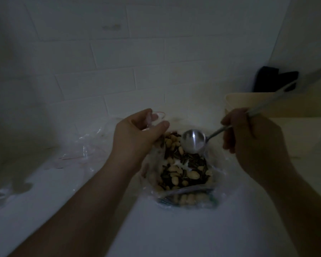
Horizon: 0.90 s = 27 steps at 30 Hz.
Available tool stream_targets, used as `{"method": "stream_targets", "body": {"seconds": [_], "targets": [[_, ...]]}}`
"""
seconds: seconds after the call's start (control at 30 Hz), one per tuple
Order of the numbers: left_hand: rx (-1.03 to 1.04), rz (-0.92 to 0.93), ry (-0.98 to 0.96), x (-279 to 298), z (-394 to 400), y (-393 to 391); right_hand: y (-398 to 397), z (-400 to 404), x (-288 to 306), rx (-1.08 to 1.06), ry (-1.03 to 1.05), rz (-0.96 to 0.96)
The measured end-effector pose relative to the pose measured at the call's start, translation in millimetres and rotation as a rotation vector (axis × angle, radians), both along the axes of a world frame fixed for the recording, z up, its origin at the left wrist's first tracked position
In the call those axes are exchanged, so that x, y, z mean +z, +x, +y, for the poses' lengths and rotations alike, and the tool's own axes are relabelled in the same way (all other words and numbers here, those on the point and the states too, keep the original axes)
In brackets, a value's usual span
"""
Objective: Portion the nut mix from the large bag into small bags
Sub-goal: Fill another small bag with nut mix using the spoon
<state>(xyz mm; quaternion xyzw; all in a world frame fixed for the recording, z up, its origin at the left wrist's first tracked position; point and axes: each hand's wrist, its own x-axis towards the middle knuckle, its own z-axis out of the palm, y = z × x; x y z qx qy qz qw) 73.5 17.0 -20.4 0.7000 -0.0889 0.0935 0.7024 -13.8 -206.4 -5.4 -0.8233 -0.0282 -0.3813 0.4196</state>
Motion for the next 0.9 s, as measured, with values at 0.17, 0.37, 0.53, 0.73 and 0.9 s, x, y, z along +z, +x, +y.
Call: {"method": "stream_targets", "body": {"seconds": [0.17,0.37,0.53,0.73,0.9], "targets": [[-0.130,0.025,0.007,-2,-5,-6,3,14,-6,-0.005,-0.355,0.143],[-0.218,0.159,0.102,-11,-9,-4,15,20,-7,-0.017,-0.485,0.197],[-0.102,0.196,0.009,-13,-4,8,23,32,-10,-0.122,-0.732,0.131],[-0.113,0.264,-0.126,-10,-10,8,33,44,-29,-0.033,-0.626,0.243],[-0.109,0.297,-0.226,-5,-11,5,34,49,-41,0.240,-0.337,0.203]]}}
